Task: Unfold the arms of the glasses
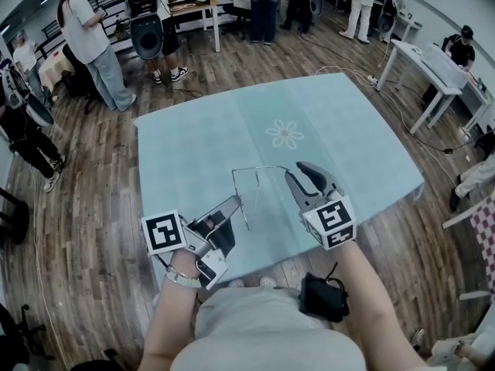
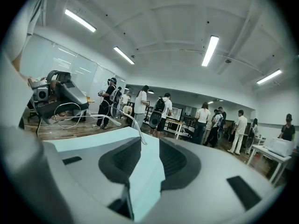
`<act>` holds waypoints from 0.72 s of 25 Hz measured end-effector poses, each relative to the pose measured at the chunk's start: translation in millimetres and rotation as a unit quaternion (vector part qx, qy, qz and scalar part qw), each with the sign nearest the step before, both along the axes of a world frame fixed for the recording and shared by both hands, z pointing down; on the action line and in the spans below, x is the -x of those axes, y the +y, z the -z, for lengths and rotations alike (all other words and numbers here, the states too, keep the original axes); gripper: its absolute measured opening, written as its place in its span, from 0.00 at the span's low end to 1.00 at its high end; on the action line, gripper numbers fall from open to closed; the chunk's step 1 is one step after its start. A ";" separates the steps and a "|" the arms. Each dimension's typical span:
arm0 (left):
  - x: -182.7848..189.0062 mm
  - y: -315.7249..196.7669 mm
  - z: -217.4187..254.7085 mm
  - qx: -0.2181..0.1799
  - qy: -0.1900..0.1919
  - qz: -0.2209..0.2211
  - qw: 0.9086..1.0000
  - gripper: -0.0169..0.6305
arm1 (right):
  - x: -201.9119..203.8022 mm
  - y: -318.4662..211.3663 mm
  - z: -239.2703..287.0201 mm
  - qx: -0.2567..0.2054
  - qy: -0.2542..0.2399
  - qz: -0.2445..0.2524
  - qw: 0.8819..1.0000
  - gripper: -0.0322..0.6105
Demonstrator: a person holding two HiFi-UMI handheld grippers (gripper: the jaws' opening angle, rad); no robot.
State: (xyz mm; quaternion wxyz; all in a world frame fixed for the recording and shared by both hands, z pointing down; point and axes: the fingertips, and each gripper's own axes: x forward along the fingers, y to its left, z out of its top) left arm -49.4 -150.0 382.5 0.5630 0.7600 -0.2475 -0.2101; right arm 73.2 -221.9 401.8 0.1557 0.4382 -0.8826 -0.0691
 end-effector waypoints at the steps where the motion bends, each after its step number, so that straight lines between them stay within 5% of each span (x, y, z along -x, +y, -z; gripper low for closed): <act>1: 1.5 -0.1 -0.8 0.000 0.000 0.001 1.000 0.04 | 0.2 0.2 -1.3 0.001 0.001 0.000 1.000 0.24; 7: 1.3 -2.9 1.1 0.003 0.003 0.003 1.000 0.04 | -1.0 8.8 -0.3 0.000 0.006 0.020 1.000 0.35; 13: 0.8 -2.9 5.8 0.001 0.000 -0.002 1.000 0.04 | -10.1 14.2 -7.3 0.015 -0.048 0.025 0.998 0.36; 18: 2.1 -3.0 7.6 0.009 -0.001 -0.005 1.000 0.04 | 9.0 23.9 -13.8 -0.018 -0.021 0.053 0.998 0.32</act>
